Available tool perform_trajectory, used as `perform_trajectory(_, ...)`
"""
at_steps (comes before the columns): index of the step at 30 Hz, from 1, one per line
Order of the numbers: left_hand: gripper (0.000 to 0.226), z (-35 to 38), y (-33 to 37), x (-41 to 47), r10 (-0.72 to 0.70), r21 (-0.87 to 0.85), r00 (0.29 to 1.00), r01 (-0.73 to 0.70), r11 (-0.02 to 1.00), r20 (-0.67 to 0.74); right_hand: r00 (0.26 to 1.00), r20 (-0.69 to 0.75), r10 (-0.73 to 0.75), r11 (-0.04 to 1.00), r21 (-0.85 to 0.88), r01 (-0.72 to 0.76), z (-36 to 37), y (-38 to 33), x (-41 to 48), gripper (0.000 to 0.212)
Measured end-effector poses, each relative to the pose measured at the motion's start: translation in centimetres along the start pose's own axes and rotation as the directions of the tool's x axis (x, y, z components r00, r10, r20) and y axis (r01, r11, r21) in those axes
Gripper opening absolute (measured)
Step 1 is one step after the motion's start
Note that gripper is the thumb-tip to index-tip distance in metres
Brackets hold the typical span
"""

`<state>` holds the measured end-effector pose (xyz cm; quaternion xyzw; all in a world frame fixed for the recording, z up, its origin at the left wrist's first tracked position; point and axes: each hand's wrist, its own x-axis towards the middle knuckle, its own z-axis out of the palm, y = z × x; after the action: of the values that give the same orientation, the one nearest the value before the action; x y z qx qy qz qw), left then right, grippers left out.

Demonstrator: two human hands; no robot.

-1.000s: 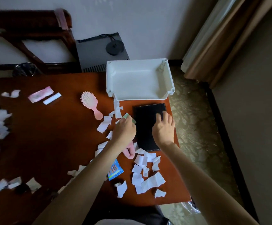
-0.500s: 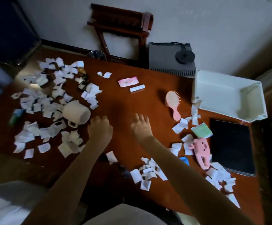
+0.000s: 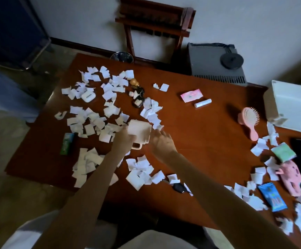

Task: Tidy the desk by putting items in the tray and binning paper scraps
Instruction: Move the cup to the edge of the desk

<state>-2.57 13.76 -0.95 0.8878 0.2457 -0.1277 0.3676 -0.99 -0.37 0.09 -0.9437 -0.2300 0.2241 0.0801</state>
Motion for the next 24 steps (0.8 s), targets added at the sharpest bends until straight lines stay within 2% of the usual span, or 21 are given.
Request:
perform_trajectory(3, 0.037, 0.4, 0.2, 0.2, 0.047, -0.061, 0.998, -0.048, 0.997, -0.031, 0.999, -0.018, 0.041, 0.995, 0.092, -0.04, 0.2, 0.2, 0.0, 0.044)
perform_trajectory(7, 0.035, 1.8, 0.7, -1.1, 0.207, 0.05, 0.977, -0.205, 0.978, -0.055, 0.996, -0.034, 0.082, 0.983, 0.166, -0.075, 0.5, 1.8, -0.7, 0.035)
perform_trajectory(8, 0.035, 2.2, 1.0, -1.6, 0.286, 0.094, 0.955, -0.28, 0.956, -0.071, 0.997, -0.029, 0.074, 0.984, 0.163, -0.068, 0.4, 2.3, -1.0, 0.035)
perform_trajectory(10, 0.034, 3.1, 1.4, -2.2, 0.49, 0.198, 0.869, -0.468, 0.861, -0.075, 0.996, -0.024, 0.091, 0.981, 0.173, -0.086, 0.5, 3.2, -1.4, 0.032)
perform_trajectory(12, 0.037, 4.0, 1.3, -2.6, 0.618, 0.321, 0.786, -0.582, 0.747, -0.015, 0.987, -0.028, 0.159, 0.953, 0.265, -0.146, 0.5, 3.8, -1.8, 0.029)
perform_trajectory(14, 0.041, 4.5, 1.3, -3.0, 0.638, 0.385, 0.767, -0.61, 0.693, 0.067, 0.981, -0.022, 0.19, 0.936, 0.305, -0.175, 0.9, 4.4, -2.1, 0.031)
perform_trajectory(17, 0.042, 4.8, 1.0, -3.5, 0.617, 0.381, 0.77, -0.625, 0.681, 0.161, 0.985, 0.002, 0.17, 0.933, 0.322, -0.162, 1.7, 5.5, -2.5, 0.035)
perform_trajectory(19, 0.039, 5.0, 0.6, -3.5, 0.642, 0.386, 0.745, -0.654, 0.65, 0.182, 0.987, 0.022, 0.161, 0.933, 0.322, -0.16, 2.0, 6.3, -2.5, 0.035)
perform_trajectory(21, 0.037, 4.5, 0.3, -3.7, 0.663, 0.374, 0.731, -0.668, 0.643, 0.165, 0.986, 0.027, 0.162, 0.933, 0.32, -0.162, 1.9, 6.7, -2.4, 0.035)
perform_trajectory(24, 0.039, 3.1, 0.9, -3.6, 0.638, 0.465, 0.77, -0.565, 0.682, 0.001, 0.988, 0.033, 0.152, 0.932, 0.327, -0.155, 1.8, 7.1, -1.9, 0.042)
